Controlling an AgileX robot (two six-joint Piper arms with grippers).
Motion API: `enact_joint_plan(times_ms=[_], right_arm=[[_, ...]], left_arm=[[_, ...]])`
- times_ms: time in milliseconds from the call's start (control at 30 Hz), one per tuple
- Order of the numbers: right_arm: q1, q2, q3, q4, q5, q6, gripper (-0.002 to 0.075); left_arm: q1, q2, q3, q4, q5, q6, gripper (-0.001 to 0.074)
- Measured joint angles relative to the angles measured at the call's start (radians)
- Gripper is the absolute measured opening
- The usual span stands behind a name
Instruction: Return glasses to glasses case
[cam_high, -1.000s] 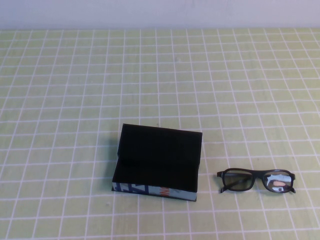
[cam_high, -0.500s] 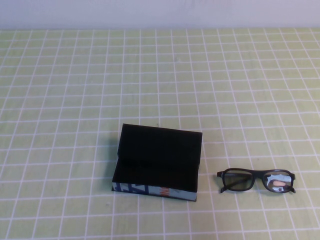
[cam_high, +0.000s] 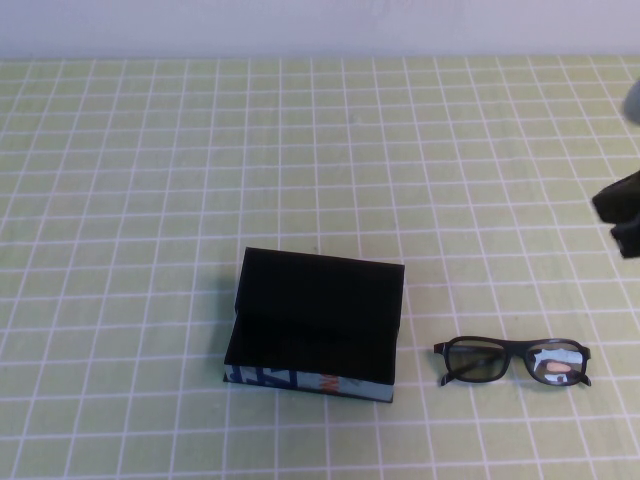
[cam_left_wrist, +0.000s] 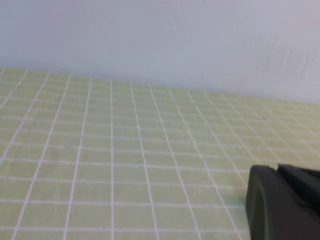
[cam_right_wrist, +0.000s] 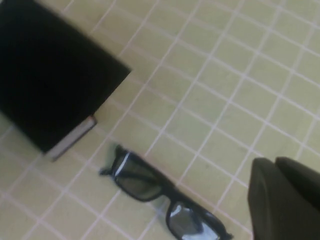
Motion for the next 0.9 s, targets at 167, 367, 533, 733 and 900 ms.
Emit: enact_joint_plan(times_ms=[167,367,533,733,900], right_arm=[[0.085,0.146,-0.098,0.000,0.165,-0.249,-0.0018],[0.160,0.226,-0.106,-0.011,0.178,-0.285,0.0042],[0.205,0.269,-0.106,-0.021,0.143,-0.290,0.0226],[0.222,0.341,-0.108,-0.044,0.126,-0.292,0.0331],[0.222,0.376,-0.110,-0.112,0.121,-0.294,0.0340]], left_arm=[[0.000,0.000,0.000,-0.004,-0.141,-0.035,-0.0003],[0.000,0.000,0.000,-0.008,-0.285,-0.068,-0.0003],[0.000,0.000,0.000,-0.012,-0.377,-0.125,-0.0003],[0.000,0.005,-0.165,0.078,-0.060,-0.167,-0.0003],[0.000,0.105,-0.361,0.138,0.235,-0.057,-0.0003]])
